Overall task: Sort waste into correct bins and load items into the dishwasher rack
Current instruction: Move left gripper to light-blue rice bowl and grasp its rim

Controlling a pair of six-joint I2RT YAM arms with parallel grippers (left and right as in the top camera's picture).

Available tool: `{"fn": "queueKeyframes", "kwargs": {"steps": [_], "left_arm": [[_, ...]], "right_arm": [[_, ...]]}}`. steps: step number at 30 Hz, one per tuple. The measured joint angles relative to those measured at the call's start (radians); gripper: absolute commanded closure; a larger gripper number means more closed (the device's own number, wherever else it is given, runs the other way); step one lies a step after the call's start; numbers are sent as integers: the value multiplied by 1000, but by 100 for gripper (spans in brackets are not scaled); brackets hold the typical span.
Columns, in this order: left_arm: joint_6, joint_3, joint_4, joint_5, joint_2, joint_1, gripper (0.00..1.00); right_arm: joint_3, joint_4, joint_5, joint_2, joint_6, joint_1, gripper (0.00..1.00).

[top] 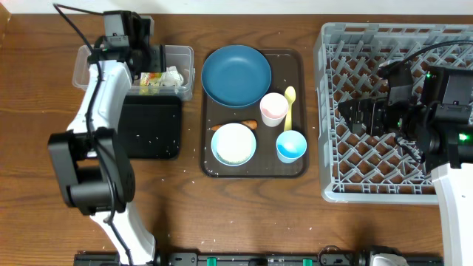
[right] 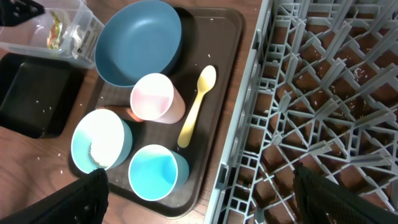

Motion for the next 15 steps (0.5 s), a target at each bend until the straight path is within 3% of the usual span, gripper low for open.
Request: {"fn": "queueKeyframes", "kwargs": {"steps": [8,15], "left_arm": [[53,0,-105,0,-217,-65,33],[73,1,-329,65,-303,-147,33]], "right_arm": [[0,2,0,0,0,0,7],[0,2,0,0,0,0,6]]}}
